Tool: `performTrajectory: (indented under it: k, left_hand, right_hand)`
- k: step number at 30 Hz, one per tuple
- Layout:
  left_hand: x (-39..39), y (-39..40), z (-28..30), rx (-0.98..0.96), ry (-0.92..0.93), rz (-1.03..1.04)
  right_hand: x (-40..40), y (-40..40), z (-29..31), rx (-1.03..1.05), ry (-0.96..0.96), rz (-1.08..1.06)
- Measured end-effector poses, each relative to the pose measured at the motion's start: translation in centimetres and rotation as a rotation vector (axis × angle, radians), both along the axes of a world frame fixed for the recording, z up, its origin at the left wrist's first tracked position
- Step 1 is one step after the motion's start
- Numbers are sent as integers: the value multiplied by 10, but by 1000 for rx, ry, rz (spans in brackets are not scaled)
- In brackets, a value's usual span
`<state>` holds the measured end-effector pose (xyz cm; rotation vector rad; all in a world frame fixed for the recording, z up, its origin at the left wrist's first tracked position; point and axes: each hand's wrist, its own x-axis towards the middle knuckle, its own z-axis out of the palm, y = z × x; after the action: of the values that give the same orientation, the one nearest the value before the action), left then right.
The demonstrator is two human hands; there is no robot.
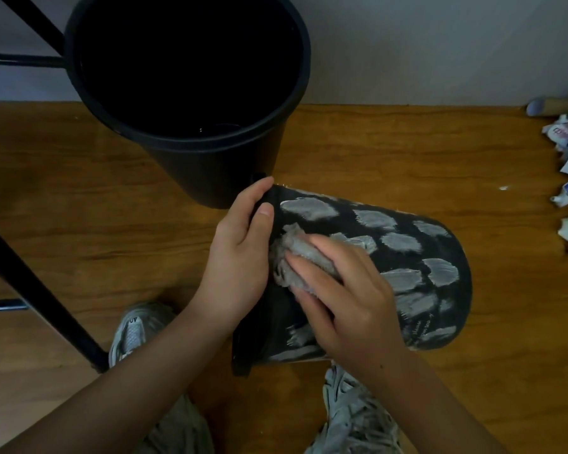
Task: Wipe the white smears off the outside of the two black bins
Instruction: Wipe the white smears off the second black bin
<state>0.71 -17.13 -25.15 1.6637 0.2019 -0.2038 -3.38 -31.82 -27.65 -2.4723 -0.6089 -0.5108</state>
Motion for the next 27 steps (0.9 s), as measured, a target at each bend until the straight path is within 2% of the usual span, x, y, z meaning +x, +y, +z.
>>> performTrajectory:
  k: [4, 11, 23, 27]
  left_hand:
    - [-5, 0, 0, 39, -28, -2]
    - [-4, -1, 0, 36, -36, 19]
    - [-7, -2, -1, 30, -46, 30]
    - [-6, -4, 0, 28, -58, 33]
  right_hand:
    - [10, 6, 4, 3, 46, -114]
    - [4, 3, 5, -144, 109, -310]
    - [21, 1, 6, -151, 77, -279]
    - [13, 0, 8, -61, 52, -223]
